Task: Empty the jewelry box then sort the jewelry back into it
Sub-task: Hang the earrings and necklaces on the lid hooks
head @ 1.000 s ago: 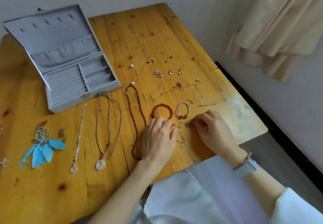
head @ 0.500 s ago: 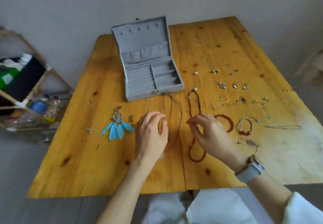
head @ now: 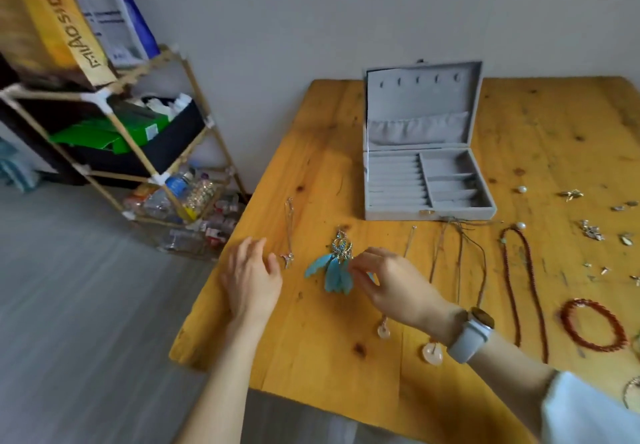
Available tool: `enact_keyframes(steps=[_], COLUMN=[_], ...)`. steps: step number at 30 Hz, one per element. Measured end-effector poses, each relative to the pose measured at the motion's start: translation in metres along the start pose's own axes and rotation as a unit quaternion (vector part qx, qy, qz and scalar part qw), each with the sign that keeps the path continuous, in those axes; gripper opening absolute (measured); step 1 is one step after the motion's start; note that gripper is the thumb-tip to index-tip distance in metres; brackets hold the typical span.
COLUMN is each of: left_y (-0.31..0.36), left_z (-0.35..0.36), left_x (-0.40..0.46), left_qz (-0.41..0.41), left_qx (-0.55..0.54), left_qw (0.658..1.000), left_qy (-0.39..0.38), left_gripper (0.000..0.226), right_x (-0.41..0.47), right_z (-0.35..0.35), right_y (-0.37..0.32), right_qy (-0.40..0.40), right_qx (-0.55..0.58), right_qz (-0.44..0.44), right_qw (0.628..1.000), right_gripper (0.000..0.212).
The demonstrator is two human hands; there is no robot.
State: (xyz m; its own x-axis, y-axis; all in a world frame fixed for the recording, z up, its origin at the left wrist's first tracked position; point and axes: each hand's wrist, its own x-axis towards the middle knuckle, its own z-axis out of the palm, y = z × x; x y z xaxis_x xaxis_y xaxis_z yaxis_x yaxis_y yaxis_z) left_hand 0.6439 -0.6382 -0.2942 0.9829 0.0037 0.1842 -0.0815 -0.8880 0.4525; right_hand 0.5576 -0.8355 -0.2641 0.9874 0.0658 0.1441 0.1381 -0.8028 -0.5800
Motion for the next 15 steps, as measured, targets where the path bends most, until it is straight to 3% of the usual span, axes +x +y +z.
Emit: enact_keyframes(steps=[4, 9, 15], left_y=[-0.008, -0.011, -0.011], left_z=[0.012, 0.019, 0.021], left_x=[0.010, 0.010, 0.010], left_qz=[-0.007, 0.004, 0.001], left_qx=[0.082, 0.084, 0.083], left_qw=[0.997, 0.996, 0.996], left_qy=[-0.011, 0.014, 0.023], left_gripper=[0.043, 0.043, 0.054], right_x=[0.032, 0.064, 0.096], right_z=[0.005, 0.011, 0.015], right_y=[-0.005, 0.005, 0.007], right_qy=[-0.012, 0.021, -0.004], right_qx=[-0.003, -0.033, -0.084], right_qz=[0.009, 0.058, 0.114], right_qw=[1.000, 0.998, 0.990], right_gripper=[0.024, 0.024, 0.032])
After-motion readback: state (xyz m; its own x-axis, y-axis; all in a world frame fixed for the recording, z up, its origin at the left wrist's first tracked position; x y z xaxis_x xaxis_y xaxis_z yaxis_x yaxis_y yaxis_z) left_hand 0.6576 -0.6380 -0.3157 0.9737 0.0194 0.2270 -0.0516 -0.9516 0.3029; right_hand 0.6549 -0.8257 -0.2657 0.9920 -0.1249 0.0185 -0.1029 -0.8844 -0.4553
